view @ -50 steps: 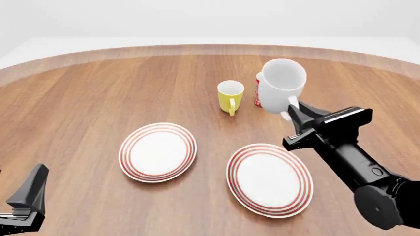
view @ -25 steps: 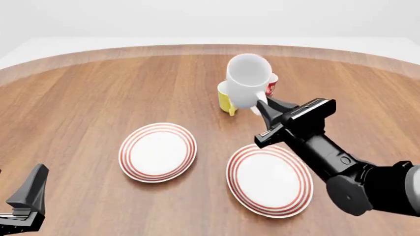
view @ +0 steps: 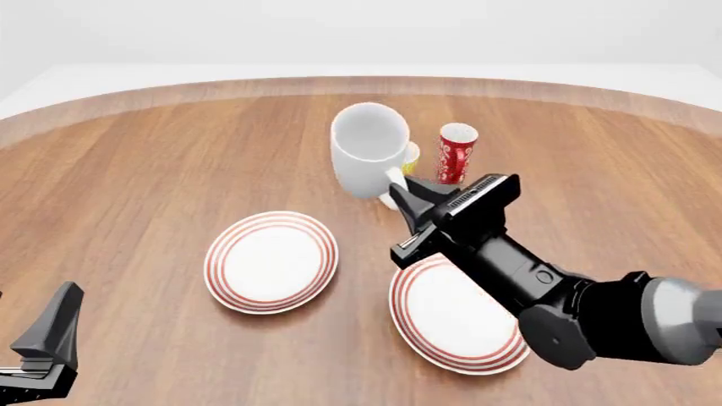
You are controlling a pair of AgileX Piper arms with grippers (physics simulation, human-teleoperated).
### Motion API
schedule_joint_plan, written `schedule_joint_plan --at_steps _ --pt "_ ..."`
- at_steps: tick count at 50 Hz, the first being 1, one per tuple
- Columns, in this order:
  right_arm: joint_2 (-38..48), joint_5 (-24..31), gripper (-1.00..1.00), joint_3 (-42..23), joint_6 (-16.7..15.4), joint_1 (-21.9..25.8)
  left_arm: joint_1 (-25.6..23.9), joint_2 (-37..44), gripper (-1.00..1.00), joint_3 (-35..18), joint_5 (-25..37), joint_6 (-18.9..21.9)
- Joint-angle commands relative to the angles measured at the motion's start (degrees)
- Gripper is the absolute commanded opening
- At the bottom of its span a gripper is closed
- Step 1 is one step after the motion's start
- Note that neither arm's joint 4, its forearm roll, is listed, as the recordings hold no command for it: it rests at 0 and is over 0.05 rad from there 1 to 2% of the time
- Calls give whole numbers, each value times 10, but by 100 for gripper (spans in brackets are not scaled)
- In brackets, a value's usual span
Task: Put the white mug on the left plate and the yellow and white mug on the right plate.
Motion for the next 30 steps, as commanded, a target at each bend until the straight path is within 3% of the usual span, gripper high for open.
schedule_joint_plan --at_steps 1,30 --pt "28 5 -100 -31 2 39 0 0 100 0 0 0" --pt "114 10 -100 -109 10 92 0 0 100 0 0 0"
